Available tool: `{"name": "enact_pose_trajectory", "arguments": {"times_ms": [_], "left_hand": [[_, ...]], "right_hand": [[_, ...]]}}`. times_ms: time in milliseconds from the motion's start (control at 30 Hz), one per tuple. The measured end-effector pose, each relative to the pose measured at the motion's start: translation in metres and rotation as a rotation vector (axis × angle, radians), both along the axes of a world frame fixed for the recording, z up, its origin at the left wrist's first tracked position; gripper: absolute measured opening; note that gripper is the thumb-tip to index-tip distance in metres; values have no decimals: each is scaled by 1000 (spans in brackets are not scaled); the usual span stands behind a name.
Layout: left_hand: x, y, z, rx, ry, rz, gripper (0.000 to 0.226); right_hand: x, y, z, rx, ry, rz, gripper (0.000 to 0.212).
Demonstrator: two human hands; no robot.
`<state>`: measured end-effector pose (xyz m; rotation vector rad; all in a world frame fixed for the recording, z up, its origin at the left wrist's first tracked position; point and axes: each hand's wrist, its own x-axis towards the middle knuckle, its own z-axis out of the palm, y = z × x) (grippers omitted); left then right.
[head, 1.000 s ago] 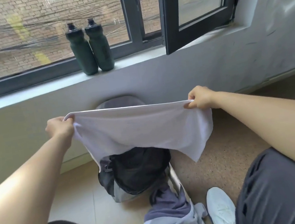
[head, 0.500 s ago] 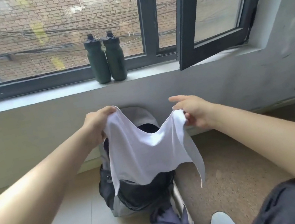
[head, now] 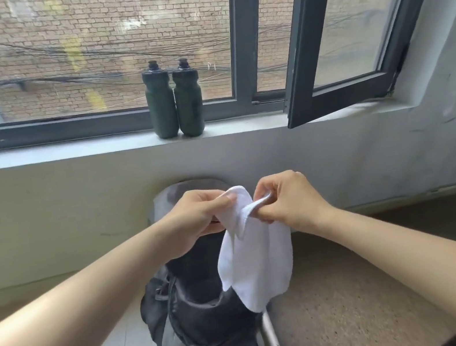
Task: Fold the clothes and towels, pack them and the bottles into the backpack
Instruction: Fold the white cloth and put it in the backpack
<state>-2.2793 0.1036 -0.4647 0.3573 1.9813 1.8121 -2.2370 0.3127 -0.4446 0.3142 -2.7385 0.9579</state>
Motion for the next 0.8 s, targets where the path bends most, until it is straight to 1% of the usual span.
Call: {"name": "enact_pose_trajectory", "arguments": {"times_ms": [67,100,167,200,233,267,333,367,433,500,567,667,800], "left_hand": [[3,2,0,-35,30,-32,25],[4,2,-1,-55,45,-37,24],[5,4,-1,-79,74,-18,21],[6,4,-1,-75,84,9,18],[6,4,-1,-64,90,42,15],[6,5,-1,-52,93,79,13],[8,6,-1,-23,92,155,10],[8,7,-1,-2,91,186,9],[9,8,0,48,77,216,11],[11,10,3,100,59,190,14],[14,11,6,148,43,144,15],[19,15,9,215,37,78,18],[25,18,11,268,35,0,25]], "right_hand": [[-5,4,-3,335,194,-43,24],[-8,6,-3,424,305,-43,27],[-14,11,-3,447,470,-19,27],[-16,13,-3,422,503,-9,25],[-18,15,-3,354,476,11,23],[-17,15,-3,242,389,37,22],[-13,14,-5,-40,122,84,23],[-10,12,-6,-170,24,106,25],[-6,8,-5,-357,-74,137,25],[-5,5,-5,-463,-131,143,22],[-5,2,-4,-527,-168,116,22],[-7,-3,-3,-621,-177,43,24],[-9,-5,-3,-667,-182,-14,28]]}}
